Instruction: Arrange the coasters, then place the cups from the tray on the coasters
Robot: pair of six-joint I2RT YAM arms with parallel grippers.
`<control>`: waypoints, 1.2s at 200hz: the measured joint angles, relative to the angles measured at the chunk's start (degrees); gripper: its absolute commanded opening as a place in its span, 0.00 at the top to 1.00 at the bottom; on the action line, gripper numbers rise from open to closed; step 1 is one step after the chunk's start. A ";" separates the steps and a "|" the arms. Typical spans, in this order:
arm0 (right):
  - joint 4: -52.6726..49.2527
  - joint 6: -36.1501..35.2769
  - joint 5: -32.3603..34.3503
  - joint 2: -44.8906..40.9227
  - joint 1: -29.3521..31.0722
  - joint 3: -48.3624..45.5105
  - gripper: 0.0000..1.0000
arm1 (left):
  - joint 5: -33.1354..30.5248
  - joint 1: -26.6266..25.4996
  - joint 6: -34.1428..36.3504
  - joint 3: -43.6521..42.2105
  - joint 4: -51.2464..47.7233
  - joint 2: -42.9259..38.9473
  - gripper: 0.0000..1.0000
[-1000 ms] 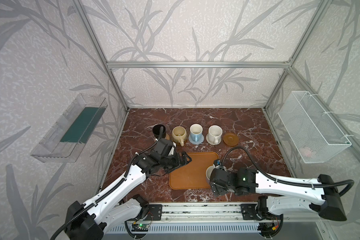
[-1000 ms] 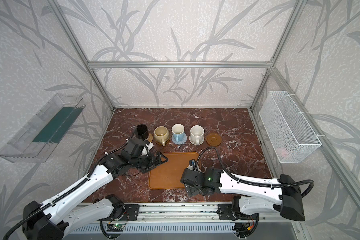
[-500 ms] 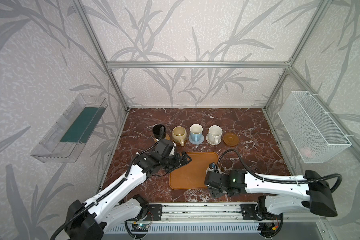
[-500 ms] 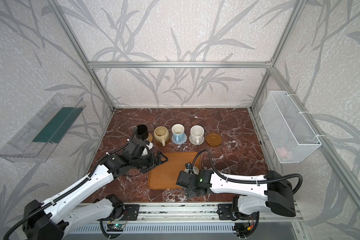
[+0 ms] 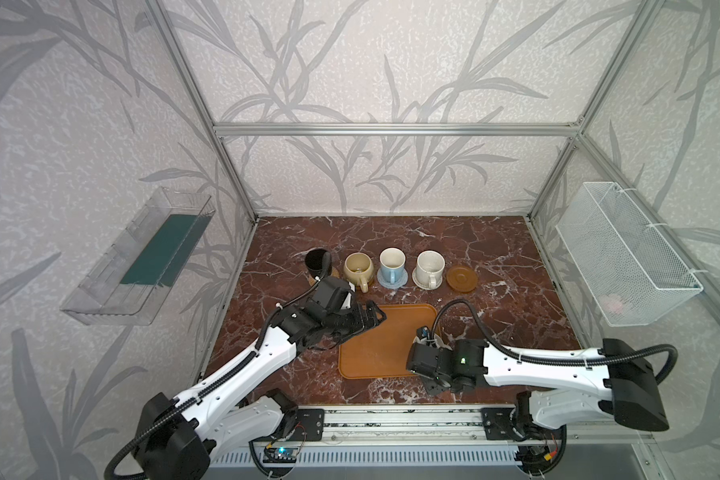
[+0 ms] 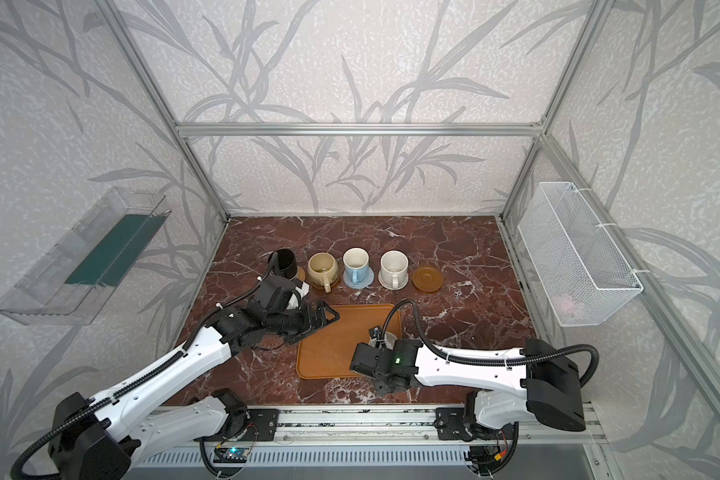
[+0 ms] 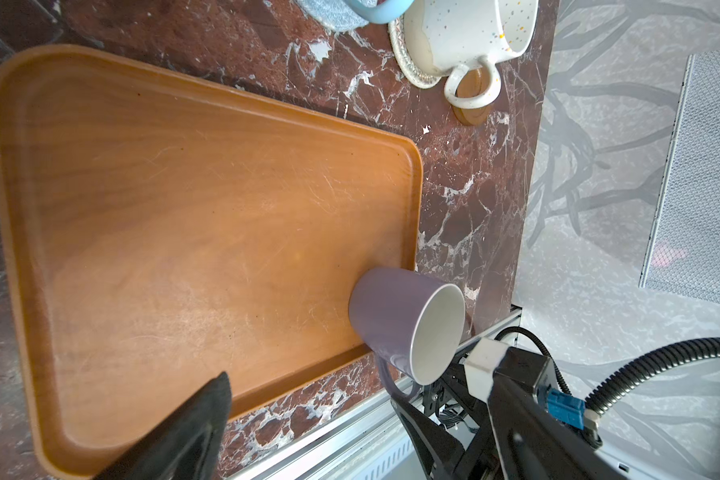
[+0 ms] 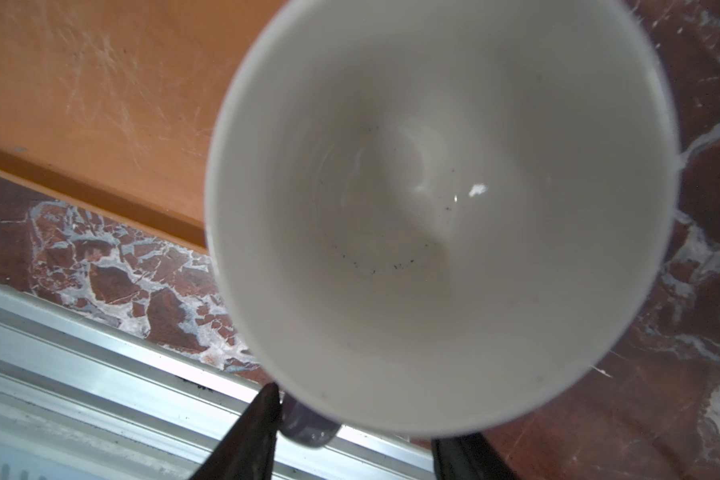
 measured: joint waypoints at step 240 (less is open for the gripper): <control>-0.20 -1.51 0.00 4.87 -1.60 1.86 0.61 | 2.69 -0.15 2.71 -4.66 4.02 -2.36 0.01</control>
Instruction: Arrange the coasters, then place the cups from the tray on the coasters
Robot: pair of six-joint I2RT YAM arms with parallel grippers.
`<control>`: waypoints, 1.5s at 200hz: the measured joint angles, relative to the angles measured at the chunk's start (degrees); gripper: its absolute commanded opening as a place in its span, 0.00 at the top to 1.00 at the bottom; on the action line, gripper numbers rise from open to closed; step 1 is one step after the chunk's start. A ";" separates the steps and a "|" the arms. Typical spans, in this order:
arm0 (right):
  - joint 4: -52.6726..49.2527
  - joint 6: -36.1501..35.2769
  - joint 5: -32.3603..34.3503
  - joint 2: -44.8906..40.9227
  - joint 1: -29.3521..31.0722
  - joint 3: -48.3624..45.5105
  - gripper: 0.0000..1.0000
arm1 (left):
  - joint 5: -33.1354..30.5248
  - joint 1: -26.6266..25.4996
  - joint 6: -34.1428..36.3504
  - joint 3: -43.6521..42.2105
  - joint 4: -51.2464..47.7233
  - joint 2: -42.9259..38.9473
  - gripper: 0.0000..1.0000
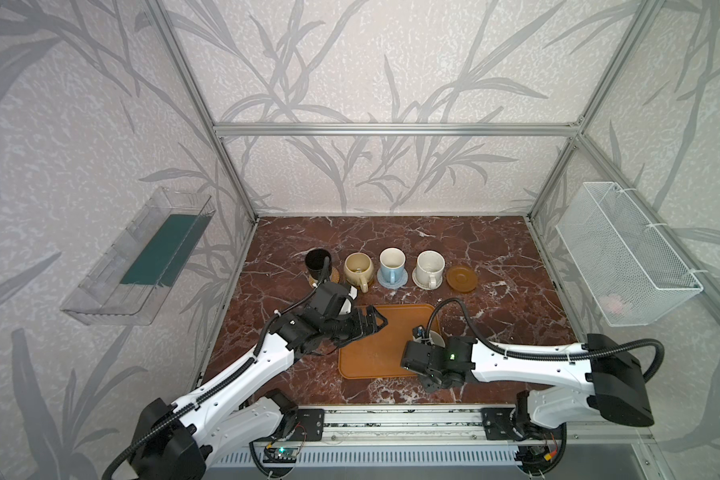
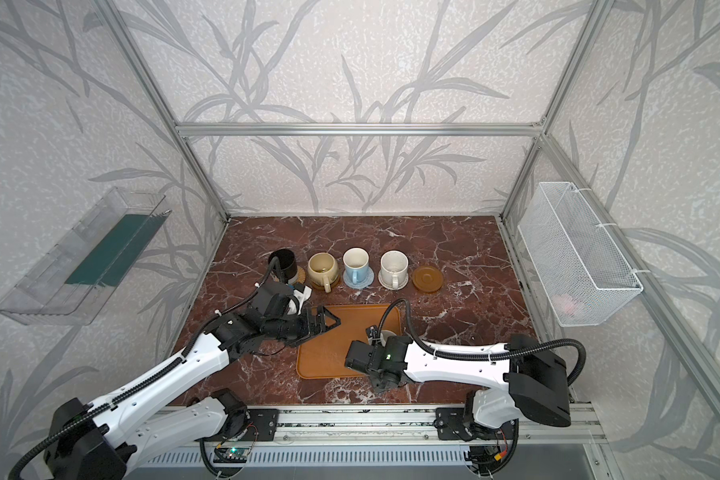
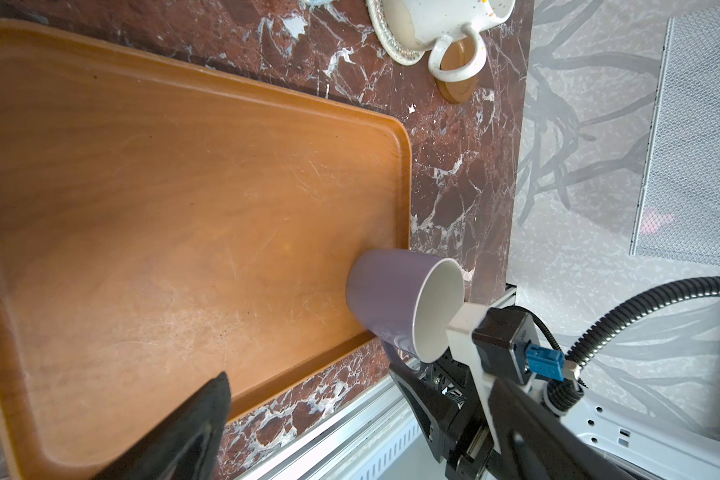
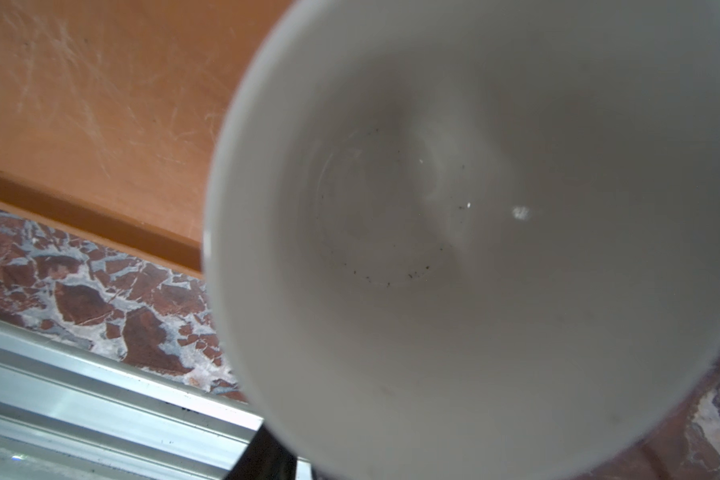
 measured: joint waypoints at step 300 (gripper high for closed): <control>3.54 -1.66 3.41 2.47 -2.49 -0.83 0.90 | -1.05 0.24 -1.16 -1.03 3.87 0.02 0.01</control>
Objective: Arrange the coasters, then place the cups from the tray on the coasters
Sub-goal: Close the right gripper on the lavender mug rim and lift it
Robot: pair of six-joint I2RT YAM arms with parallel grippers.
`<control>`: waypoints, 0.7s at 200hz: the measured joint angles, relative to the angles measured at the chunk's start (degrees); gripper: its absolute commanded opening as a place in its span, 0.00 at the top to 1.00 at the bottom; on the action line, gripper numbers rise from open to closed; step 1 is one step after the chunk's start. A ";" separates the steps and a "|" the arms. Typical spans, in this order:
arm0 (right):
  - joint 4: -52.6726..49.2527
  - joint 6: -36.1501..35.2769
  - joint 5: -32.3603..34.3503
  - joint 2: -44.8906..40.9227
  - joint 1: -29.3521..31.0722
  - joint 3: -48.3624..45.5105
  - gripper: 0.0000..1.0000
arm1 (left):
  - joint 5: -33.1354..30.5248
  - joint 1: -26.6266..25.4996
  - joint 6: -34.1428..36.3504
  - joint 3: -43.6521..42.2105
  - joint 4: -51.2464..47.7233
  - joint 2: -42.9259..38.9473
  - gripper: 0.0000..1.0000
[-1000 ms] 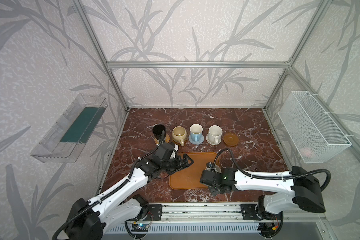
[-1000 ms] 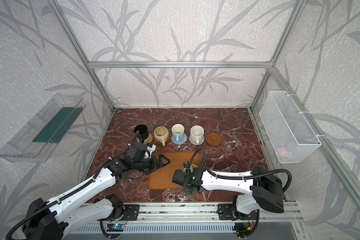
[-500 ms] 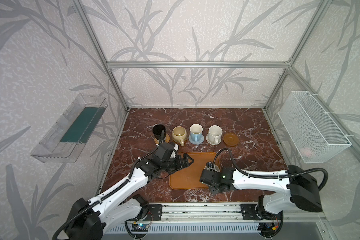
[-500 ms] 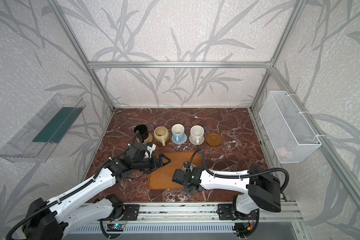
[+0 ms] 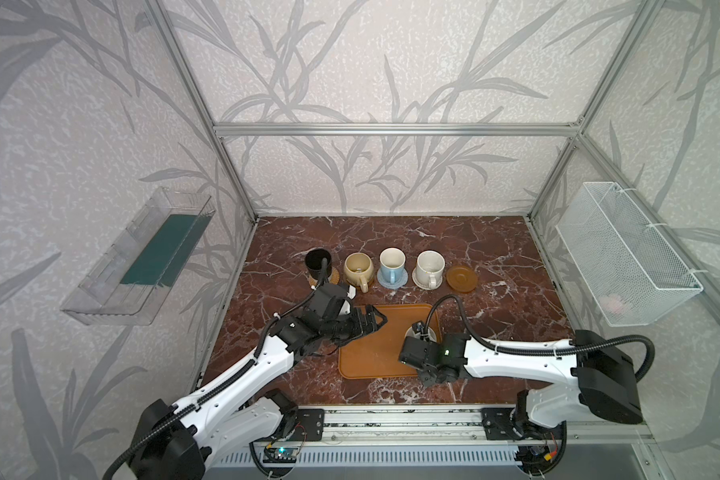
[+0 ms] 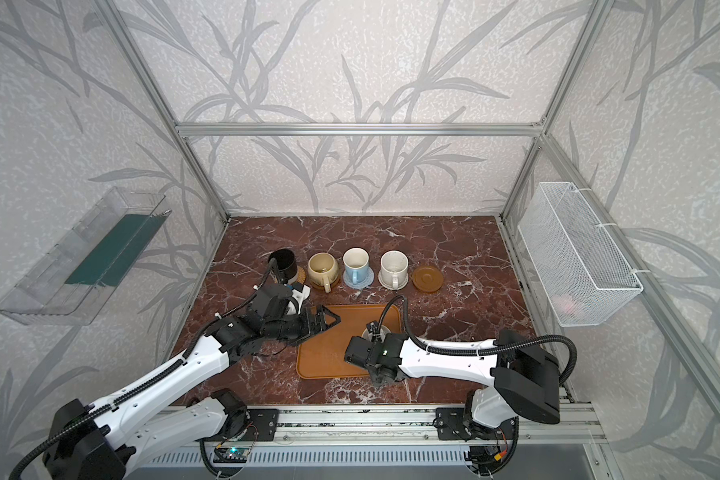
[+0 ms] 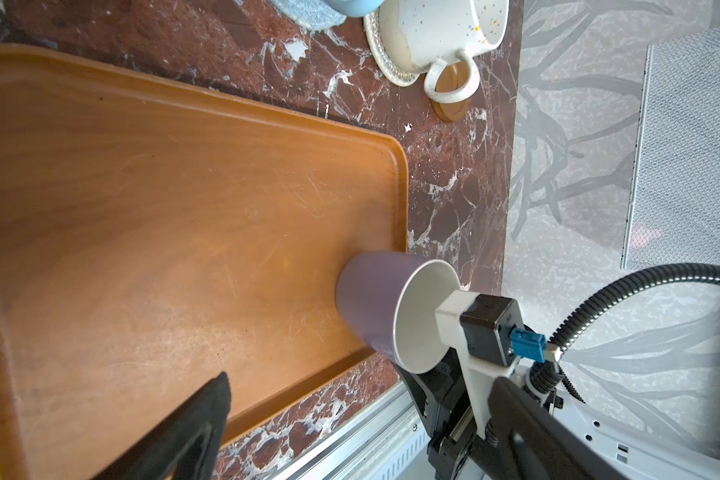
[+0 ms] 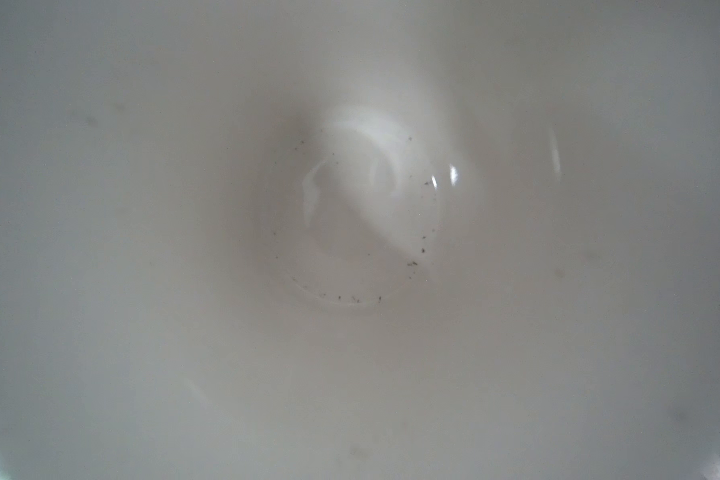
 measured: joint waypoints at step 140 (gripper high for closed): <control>-1.18 -2.60 3.19 -7.34 0.00 0.00 1.00 | 1.25 0.04 0.98 2.91 0.63 2.82 0.01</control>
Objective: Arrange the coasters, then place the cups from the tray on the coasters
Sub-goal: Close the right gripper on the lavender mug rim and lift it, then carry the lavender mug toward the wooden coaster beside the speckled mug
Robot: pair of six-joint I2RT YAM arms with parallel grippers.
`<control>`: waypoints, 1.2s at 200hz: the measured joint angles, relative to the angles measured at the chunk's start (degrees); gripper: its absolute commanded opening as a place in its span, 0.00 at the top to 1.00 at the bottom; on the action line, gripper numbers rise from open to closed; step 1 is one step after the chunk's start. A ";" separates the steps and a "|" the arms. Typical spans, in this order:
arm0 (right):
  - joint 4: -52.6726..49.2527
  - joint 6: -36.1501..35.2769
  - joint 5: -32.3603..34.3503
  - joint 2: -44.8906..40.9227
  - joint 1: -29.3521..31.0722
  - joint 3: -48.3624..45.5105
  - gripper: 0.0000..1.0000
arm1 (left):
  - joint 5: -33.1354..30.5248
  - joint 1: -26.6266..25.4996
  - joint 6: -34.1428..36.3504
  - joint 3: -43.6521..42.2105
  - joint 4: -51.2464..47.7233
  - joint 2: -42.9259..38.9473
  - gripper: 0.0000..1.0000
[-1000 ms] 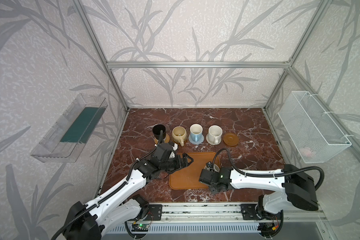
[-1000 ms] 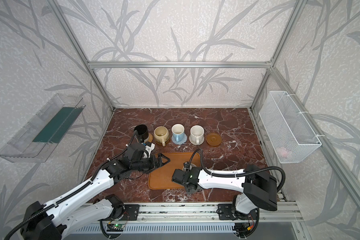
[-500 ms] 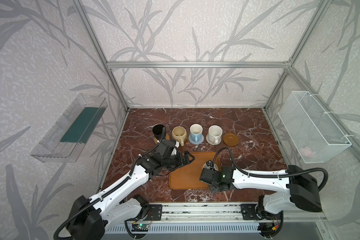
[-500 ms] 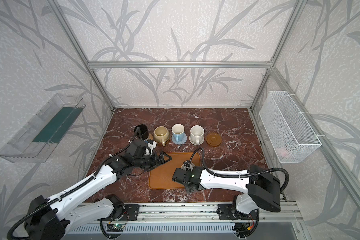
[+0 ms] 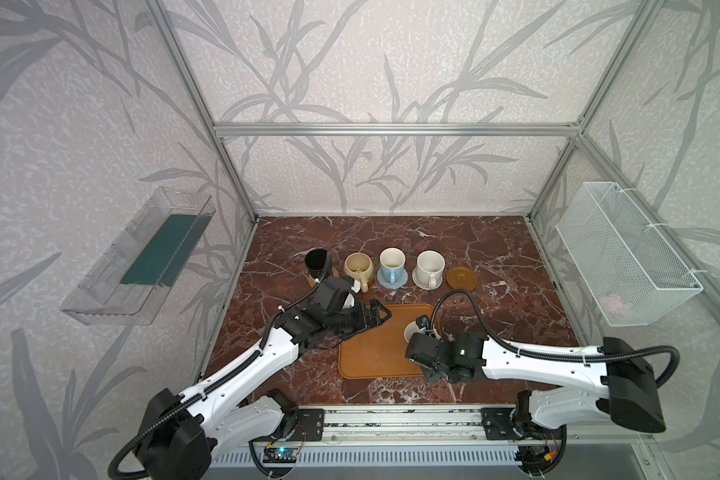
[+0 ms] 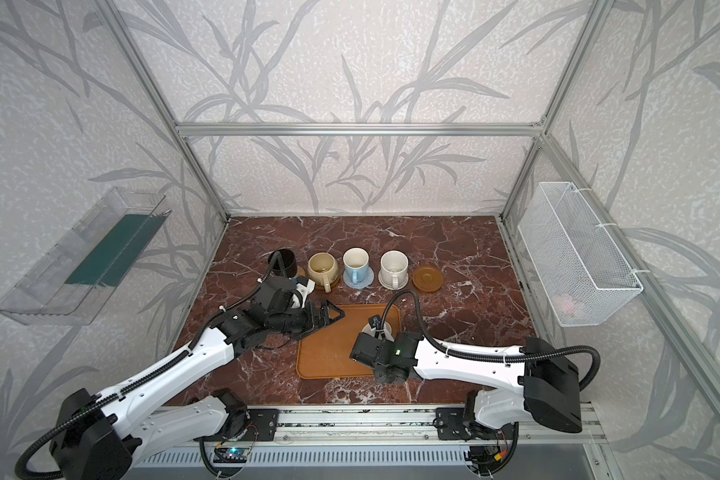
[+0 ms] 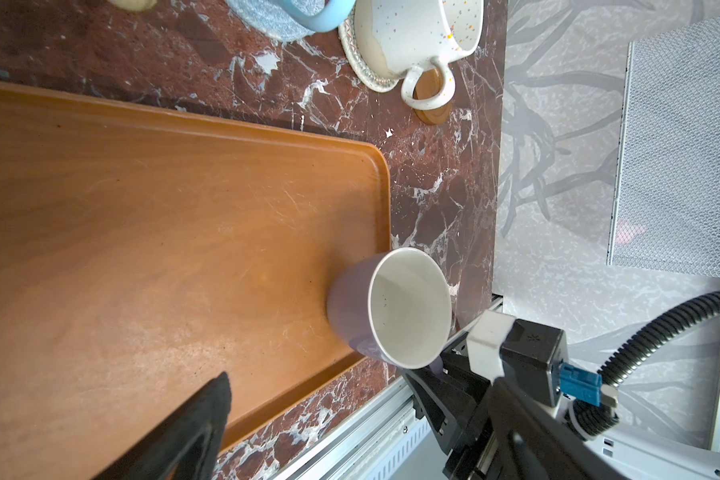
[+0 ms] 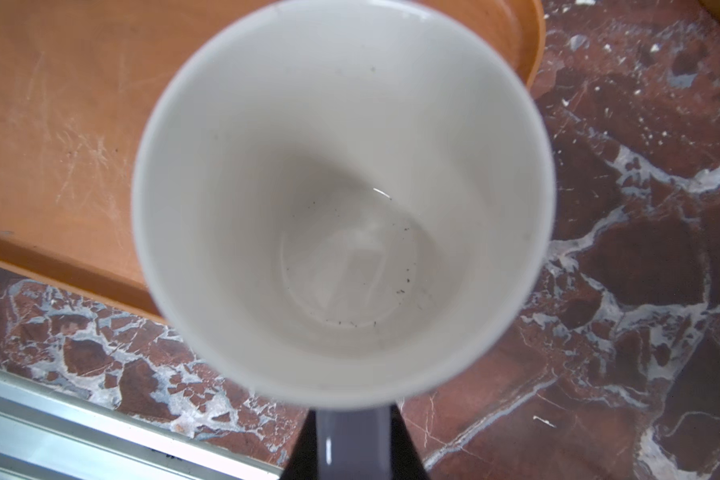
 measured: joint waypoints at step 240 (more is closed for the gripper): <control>-0.42 -13.73 4.87 -15.82 -12.37 0.02 1.00 | 0.24 0.59 -1.44 11.98 2.21 5.35 0.01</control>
